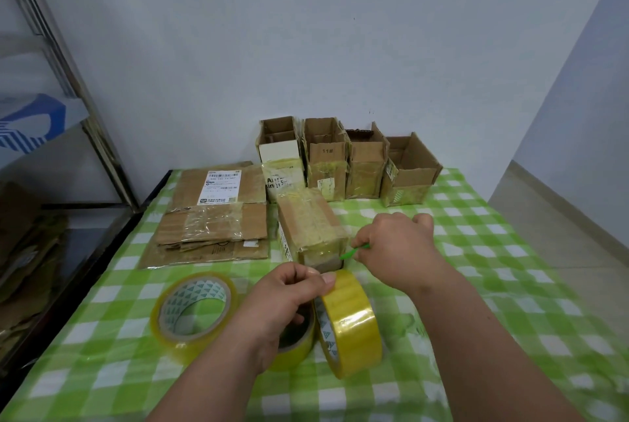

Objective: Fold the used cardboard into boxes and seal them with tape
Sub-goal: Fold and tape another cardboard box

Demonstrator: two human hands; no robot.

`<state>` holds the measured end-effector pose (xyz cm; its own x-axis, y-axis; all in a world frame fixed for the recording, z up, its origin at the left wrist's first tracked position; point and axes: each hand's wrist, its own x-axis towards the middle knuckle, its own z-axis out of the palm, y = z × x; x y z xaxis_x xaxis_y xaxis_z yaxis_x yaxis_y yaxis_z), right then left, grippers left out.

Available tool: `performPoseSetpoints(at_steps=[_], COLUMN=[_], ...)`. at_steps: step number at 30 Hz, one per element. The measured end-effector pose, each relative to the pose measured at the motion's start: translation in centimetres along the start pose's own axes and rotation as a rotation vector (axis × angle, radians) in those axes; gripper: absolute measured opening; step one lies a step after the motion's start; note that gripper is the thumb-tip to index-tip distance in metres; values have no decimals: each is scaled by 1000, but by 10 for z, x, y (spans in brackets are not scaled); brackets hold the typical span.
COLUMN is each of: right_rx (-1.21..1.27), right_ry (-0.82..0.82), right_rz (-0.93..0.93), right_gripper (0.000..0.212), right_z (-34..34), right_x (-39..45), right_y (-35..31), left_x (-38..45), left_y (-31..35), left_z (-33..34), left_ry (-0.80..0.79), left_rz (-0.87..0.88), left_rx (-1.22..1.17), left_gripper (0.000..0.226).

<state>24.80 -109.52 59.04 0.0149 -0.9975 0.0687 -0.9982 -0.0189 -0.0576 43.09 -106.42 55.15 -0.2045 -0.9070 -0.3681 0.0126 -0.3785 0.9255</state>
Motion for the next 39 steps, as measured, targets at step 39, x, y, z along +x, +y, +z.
performPoseSetpoints(at_steps=[39], right_rx=[1611], right_ry=[-290], right_rz=[360], right_gripper=[24], right_z=[40], right_x=[-30], right_y=[-15], left_x=[54], left_y=[32], left_z=[0], left_ry=[159], left_rz=[351], left_rx=[1122], left_gripper=[58])
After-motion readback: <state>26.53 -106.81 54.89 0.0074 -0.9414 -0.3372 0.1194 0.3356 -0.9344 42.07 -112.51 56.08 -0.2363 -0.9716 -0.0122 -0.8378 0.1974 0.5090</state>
